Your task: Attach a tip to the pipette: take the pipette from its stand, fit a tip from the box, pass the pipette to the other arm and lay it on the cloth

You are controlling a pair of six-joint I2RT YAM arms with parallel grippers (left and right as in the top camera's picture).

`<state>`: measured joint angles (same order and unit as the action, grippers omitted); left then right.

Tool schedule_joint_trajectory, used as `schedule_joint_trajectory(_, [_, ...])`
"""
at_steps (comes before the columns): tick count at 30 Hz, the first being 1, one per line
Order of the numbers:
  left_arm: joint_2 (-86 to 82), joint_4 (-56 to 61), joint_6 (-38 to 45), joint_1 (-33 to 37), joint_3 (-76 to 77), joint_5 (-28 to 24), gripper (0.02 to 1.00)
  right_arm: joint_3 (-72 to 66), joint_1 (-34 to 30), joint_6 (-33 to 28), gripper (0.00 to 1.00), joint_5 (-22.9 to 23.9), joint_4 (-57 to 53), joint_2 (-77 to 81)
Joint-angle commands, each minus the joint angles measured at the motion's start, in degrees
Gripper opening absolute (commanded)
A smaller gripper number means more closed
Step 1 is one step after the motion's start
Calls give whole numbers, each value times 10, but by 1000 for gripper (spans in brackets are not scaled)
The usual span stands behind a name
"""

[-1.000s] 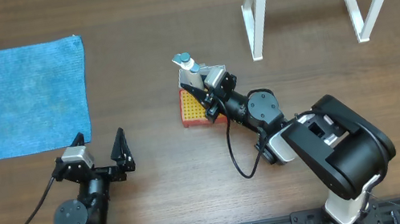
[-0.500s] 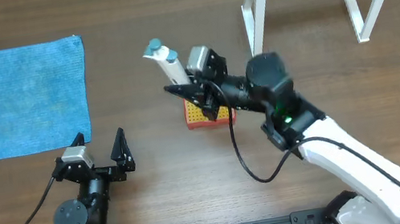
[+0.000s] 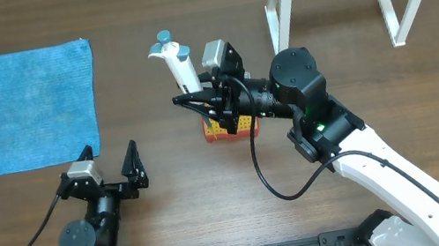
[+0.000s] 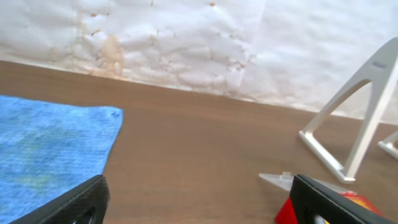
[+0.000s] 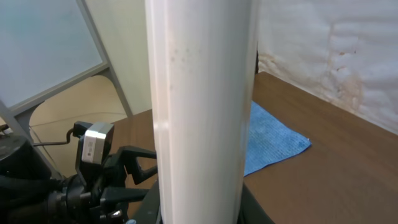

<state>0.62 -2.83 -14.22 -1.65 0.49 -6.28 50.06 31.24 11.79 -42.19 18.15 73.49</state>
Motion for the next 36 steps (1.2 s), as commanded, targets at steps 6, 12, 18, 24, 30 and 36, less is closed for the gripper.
schedule_joint_trajectory(6, [14, 184, -736, 1, 1, -227, 932, 9, 8, 117, 80, -9, 14, -1])
schedule_joint_trajectory(12, [320, 299, -586, 2, 234, -423, 932, 9, 8, 118, 80, -9, 15, -1])
schedule_joint_trajectory(18, [781, 343, -451, -9, 610, -848, 921, 9, 8, 118, 80, -9, 14, -1])
schedule_joint_trajectory(24, [825, 394, -452, -48, 632, -850, 781, 9, 8, 117, 80, -9, 14, -1])
schedule_joint_trajectory(30, [825, 428, -452, -77, 632, -850, 498, 9, 8, 118, 80, -9, 14, -1])
schedule_joint_trajectory(36, [825, 428, -448, -42, 632, -850, 27, 9, 8, 117, 80, -10, 14, -1])
